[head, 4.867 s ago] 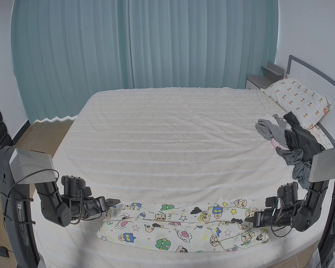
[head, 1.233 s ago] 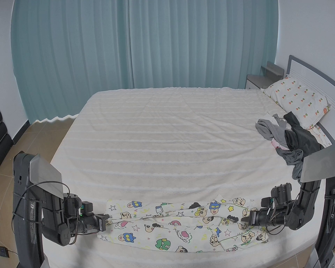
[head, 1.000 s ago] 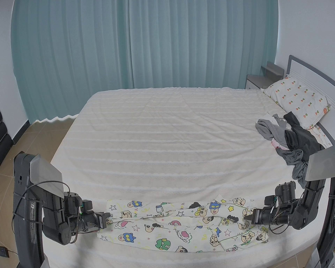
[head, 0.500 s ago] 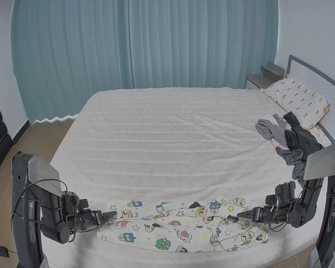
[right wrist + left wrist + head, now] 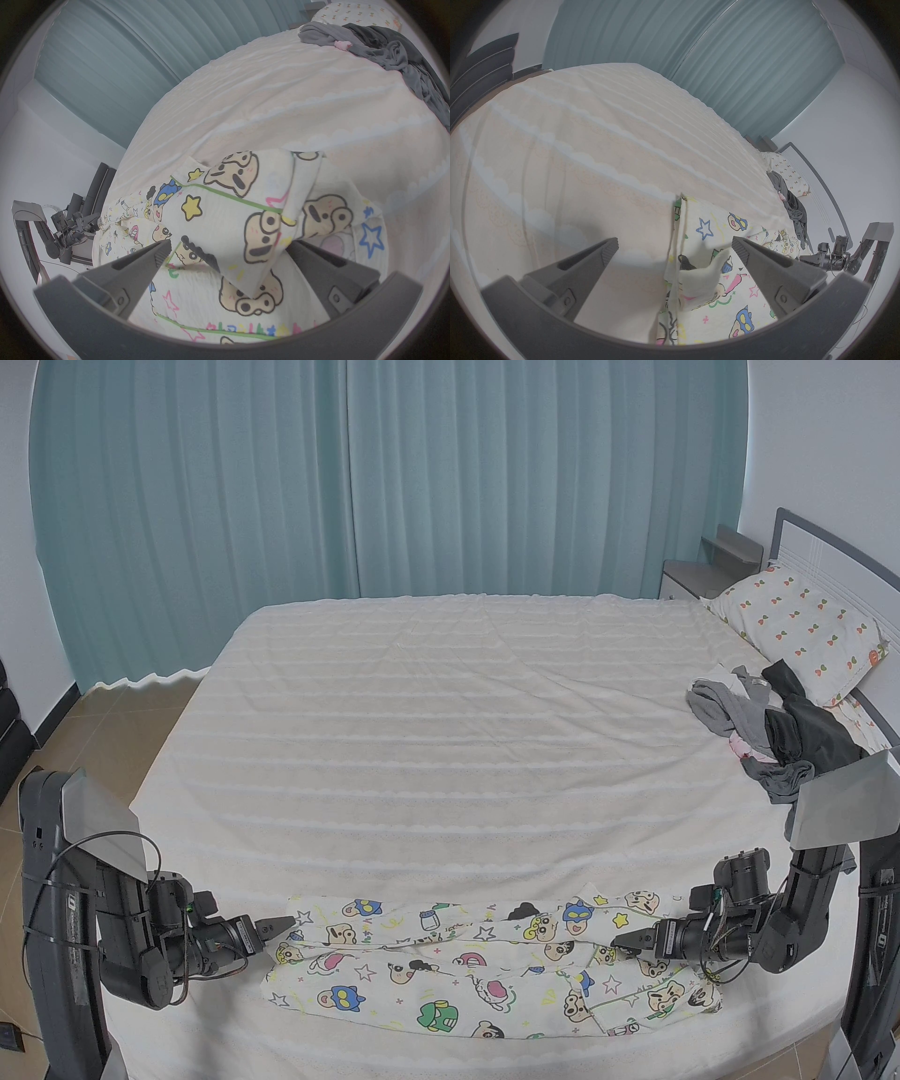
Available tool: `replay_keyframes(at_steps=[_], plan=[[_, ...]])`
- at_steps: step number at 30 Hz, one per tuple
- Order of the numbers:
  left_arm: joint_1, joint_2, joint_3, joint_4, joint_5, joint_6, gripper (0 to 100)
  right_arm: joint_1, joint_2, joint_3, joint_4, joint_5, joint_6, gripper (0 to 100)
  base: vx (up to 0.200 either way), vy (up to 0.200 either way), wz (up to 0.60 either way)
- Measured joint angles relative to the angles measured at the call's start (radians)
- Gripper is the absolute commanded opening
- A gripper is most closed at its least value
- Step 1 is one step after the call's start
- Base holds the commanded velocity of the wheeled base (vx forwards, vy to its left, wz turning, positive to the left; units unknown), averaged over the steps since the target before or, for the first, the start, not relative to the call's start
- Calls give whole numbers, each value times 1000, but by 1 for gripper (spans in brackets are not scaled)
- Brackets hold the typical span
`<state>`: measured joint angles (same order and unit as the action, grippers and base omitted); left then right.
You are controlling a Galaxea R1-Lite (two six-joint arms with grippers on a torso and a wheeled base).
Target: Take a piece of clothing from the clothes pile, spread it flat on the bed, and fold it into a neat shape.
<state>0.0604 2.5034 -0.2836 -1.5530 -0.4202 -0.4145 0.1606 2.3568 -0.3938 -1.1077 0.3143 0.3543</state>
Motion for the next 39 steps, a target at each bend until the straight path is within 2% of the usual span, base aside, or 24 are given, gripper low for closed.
replay_keyframes(at_steps=[16,27,28,39], plan=[[2,0,4,0,3,0,100,-1,-8,10,-13,-7,84,0,0,0,0],[2,0,9,0,3,2,100,-43,-27,32,-7,-9,76,0,0,0,0],[2,0,9,0,3,2,100,-45,-27,33,-7,-9,74,100,0,0,0],[2,0,10,0,3,2,100,-44,-16,12,-48,-5,82,100,0,0,0]])
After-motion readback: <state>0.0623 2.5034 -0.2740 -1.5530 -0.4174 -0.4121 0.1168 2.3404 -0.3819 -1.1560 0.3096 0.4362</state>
